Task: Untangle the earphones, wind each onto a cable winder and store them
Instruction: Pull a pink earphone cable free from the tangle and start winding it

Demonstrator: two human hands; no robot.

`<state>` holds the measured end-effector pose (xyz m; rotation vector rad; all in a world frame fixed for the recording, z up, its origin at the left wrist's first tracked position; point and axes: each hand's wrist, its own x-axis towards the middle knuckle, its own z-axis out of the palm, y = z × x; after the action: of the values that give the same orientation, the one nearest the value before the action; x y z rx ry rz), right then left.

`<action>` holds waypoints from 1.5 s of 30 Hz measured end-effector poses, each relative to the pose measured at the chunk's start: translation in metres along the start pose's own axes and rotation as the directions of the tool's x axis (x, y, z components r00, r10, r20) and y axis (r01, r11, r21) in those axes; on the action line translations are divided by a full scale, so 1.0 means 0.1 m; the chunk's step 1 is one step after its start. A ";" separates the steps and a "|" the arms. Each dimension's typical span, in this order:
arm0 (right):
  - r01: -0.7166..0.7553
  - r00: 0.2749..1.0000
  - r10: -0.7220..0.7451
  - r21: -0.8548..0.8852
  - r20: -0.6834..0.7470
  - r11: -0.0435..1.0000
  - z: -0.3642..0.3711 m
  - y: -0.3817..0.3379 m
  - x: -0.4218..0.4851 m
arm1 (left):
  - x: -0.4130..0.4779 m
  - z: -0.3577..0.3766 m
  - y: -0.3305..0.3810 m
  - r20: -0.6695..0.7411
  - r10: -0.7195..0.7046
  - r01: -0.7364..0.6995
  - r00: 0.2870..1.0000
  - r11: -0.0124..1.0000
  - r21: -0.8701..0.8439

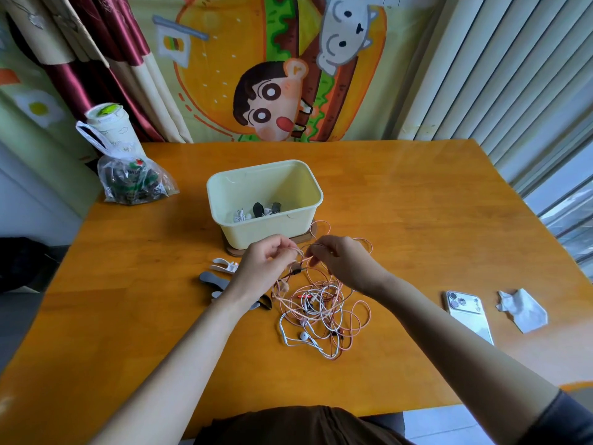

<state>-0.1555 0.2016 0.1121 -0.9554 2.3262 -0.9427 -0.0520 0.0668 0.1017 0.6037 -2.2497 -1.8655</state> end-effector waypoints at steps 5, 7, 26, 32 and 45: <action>-0.065 0.982 0.072 0.044 -0.176 0.997 -0.08 0.04 0.02 | 0.00 -0.04 -0.07 0.054 0.035 -0.034 0.998 0.999 -0.013; -0.084 0.967 0.094 0.054 -0.238 0.995 -0.13 0.05 0.02 | 0.01 -0.07 -0.13 -0.002 0.044 -0.044 0.999 0.998 -0.036; 0.024 0.998 -0.030 -0.128 -0.049 0.991 -0.18 -0.13 -0.06 | 0.12 0.08 -0.25 0.199 0.061 -0.101 0.978 0.974 0.201; -0.050 0.968 0.052 0.014 -0.247 0.999 -0.33 -0.11 -0.07 | 0.09 -0.04 -0.40 0.272 -0.173 0.061 0.947 0.926 0.374; -0.165 0.887 0.204 0.128 -0.414 0.978 -0.27 0.13 -0.01 | 0.03 -0.05 -0.25 0.270 -0.195 0.158 0.943 0.975 0.153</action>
<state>-0.1764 0.2205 0.1207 -0.5125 2.6434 -1.2631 -0.0481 0.0576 0.0780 0.6099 -2.5937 -2.0154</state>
